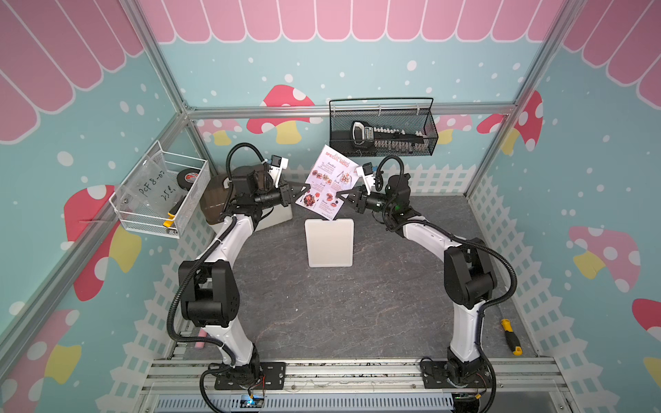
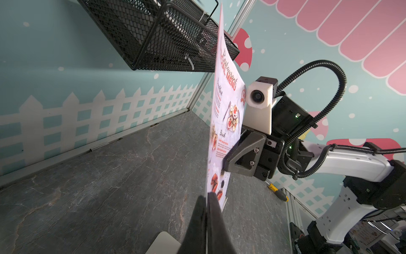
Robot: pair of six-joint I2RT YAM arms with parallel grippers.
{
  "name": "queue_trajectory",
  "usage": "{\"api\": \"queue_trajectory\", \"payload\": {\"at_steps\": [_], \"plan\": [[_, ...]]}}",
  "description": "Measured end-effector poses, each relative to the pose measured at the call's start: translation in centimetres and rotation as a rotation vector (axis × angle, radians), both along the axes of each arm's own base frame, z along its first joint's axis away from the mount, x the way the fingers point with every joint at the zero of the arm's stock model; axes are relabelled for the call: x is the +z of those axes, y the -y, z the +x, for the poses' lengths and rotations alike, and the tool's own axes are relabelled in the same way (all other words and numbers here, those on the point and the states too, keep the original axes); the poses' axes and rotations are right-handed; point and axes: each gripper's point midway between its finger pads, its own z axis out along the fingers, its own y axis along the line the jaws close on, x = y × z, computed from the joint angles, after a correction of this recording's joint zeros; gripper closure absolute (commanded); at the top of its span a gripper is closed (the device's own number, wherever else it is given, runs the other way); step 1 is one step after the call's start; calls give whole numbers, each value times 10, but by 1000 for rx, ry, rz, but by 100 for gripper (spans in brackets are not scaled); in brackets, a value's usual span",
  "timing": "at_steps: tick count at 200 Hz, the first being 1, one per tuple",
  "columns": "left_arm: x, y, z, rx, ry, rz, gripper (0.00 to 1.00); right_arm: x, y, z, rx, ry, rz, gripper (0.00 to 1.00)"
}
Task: Insert the menus into the narrow rack
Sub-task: Insert the menu into the narrow rack.
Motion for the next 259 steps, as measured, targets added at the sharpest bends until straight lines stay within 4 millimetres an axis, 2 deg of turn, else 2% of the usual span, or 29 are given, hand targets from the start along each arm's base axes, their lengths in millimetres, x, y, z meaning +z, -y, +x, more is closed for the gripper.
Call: {"api": "queue_trajectory", "payload": {"at_steps": [46,157,259], "plan": [[1,0,0,0,5,0,100,13,0,1,1,29,12,89],[-2,0,5,1,7,-8,100,-5,-4,7,2,-3,-2,89],[-6,0,6,0,-1,-8,100,-10,-4,7,2,-13,-9,89]]}}
